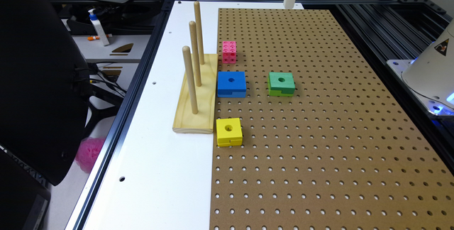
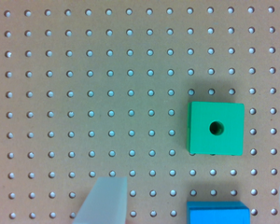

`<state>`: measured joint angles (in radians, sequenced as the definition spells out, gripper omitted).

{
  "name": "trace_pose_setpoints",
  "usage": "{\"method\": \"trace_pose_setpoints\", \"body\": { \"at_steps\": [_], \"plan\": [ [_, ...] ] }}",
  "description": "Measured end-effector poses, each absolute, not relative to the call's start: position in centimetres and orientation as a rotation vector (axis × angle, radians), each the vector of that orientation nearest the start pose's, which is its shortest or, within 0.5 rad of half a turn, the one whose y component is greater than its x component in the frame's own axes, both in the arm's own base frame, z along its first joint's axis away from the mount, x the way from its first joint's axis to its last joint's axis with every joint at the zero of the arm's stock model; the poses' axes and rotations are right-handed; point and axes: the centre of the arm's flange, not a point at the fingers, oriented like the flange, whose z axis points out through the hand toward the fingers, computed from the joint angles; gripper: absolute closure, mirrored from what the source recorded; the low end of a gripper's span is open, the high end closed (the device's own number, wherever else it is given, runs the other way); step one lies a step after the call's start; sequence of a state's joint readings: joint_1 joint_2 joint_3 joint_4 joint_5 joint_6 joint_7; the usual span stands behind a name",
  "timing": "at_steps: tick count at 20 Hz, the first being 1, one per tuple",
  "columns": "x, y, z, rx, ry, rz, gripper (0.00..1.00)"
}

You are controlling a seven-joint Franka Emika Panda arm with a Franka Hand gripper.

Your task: Pick up blue block.

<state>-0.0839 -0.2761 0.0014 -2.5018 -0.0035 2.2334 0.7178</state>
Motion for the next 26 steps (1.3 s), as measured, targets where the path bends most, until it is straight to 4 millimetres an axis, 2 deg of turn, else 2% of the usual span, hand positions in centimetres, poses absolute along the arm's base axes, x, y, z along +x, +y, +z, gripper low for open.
{"method": "trace_pose_setpoints", "body": {
  "at_steps": [5,8,11,22,26],
  "plan": [
    [43.8,-2.9,38.7,-2.897,1.209,-0.022,0.0],
    [44.8,-1.1,39.0,-2.898,1.193,-0.052,0.0],
    [46.2,-0.2,38.6,-2.898,1.185,-0.064,0.0],
    [49.9,-0.2,38.4,-2.891,1.179,-0.069,0.0],
    [50.5,-0.2,38.2,-2.89,1.179,-0.066,0.0]
  ]
}}
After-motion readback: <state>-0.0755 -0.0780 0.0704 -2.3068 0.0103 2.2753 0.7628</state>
